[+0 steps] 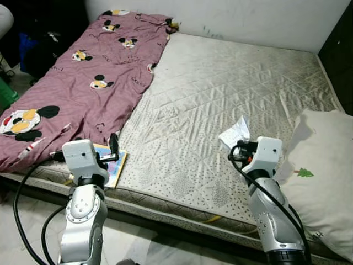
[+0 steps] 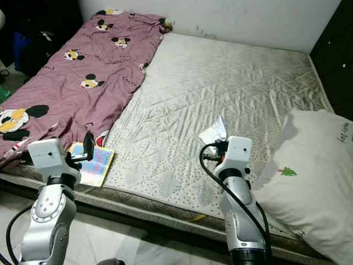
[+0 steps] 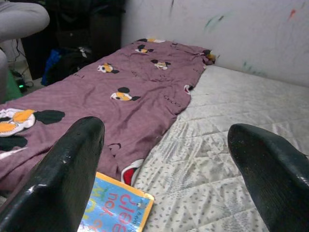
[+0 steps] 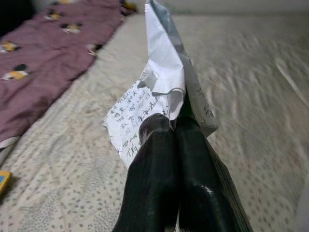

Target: Clean up the room

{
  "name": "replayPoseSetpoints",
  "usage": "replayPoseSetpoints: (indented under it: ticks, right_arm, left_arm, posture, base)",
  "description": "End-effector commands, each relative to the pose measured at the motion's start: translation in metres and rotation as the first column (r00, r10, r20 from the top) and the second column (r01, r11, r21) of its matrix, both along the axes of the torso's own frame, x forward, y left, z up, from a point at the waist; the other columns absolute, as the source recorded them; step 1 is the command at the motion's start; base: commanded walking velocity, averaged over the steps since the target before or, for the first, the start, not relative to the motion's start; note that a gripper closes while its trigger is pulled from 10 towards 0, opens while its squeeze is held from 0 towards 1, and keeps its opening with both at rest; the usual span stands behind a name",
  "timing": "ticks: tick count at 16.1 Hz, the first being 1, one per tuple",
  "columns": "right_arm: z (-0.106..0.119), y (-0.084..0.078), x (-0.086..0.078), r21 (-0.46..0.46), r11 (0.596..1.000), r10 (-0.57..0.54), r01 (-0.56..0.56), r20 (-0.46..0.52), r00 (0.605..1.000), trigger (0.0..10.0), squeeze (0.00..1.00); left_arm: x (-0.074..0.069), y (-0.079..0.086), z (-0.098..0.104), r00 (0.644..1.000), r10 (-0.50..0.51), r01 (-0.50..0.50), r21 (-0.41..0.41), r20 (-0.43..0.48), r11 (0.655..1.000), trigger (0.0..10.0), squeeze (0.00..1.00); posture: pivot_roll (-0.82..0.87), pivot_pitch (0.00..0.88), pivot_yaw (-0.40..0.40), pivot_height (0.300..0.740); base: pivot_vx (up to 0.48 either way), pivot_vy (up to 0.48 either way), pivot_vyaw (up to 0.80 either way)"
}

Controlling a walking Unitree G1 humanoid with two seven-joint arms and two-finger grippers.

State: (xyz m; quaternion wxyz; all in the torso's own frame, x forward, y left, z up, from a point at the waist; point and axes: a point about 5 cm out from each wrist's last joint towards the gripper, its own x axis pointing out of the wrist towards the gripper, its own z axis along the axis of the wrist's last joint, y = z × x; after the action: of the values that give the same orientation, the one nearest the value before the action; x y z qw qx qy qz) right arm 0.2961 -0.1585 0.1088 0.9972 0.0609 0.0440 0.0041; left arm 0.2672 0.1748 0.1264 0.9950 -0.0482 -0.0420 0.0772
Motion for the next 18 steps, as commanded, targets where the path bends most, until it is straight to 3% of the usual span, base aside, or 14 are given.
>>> replayPoseSetpoints:
  ticks: [1, 2, 3, 4, 5, 6, 13, 18]
  right_arm:
    - [0.0078, 0.0078, 0.0022, 0.131, 0.991, 0.037, -0.037, 0.005, 0.999, 10.0, 0.0]
    - [0.0092, 0.0081, 0.0029, 0.104, 0.994, 0.029, -0.031, 0.016, 0.999, 10.0, 0.0]
    - [0.0106, 0.0087, 0.0041, -0.015, 1.0, 0.025, -0.024, 0.054, 0.998, 10.0, 0.0]
    - [0.0066, 0.0105, 0.0036, -0.034, 0.999, 0.04, -0.039, 0.015, 0.999, 10.0, 0.0]
    - [0.0087, 0.0139, 0.0012, 0.064, 0.994, 0.091, -0.093, 0.034, 0.995, 10.0, 0.0]
    - [0.0095, 0.0141, 0.001, 0.074, 0.992, 0.099, -0.102, 0.043, 0.994, 10.0, 0.0]
    - [0.013, 0.0064, 0.0071, 0.062, 0.991, 0.111, -0.115, 0.062, 0.992, 10.0, 0.0]
    - [0.0114, 0.0107, 0.0056, 0.047, 0.991, 0.123, -0.126, 0.06, 0.991, 10.0, 0.0]
  left_arm:
    - [-0.0022, 0.0013, 0.001, 1.0, 0.005, -0.005, -0.014, 0.005, 1.0, 10.0, 0.0]
    - [-0.0025, 0.0019, 0.0008, 1.0, 0.006, -0.006, -0.016, 0.004, 1.0, 10.0, 0.0]
    - [-0.0027, 0.0026, 0.0005, 1.0, 0.01, -0.01, -0.022, 0.003, 1.0, 10.0, 0.0]
    - [-0.0027, 0.0026, 0.0005, 1.0, 0.012, -0.012, -0.024, 0.003, 1.0, 10.0, 0.0]
    - [-0.0024, 0.0024, 0.0006, 1.0, 0.012, -0.012, -0.025, 0.004, 1.0, 10.0, 0.0]
    - [-0.0023, 0.0024, 0.0006, 1.0, 0.012, -0.012, -0.026, 0.004, 1.0, 10.0, 0.0]
    - [-0.0003, 0.0027, 0.0001, 1.0, 0.016, -0.016, -0.04, 0.002, 0.999, 10.0, 0.0]
    - [-0.0009, 0.0032, 0.0003, 1.0, 0.016, -0.015, -0.05, 0.0, 0.999, 10.0, 0.0]
  posture:
    - [-0.03, 0.107, -0.042, 0.74]
    - [-0.03, 0.107, -0.043, 0.74]
    - [-0.03, 0.105, -0.043, 0.74]
    - [-0.03, 0.104, -0.045, 0.74]
    - [-0.03, 0.104, -0.046, 0.74]
    - [-0.03, 0.103, -0.045, 0.74]
    - [-0.03, 0.101, -0.046, 0.74]
    - [-0.03, 0.109, -0.043, 0.74]
  base:
    - [0.0, 0.0, 0.0]
    - [0.0, 0.0, 0.0]
    - [0.0, 0.0, 0.0]
    - [0.0, 0.0, 0.0]
    - [0.0, 0.0, 0.0]
    - [0.0, 0.0, 0.0]
    - [0.0, 0.115, -0.61]
    - [0.0, 0.354, 0.0]
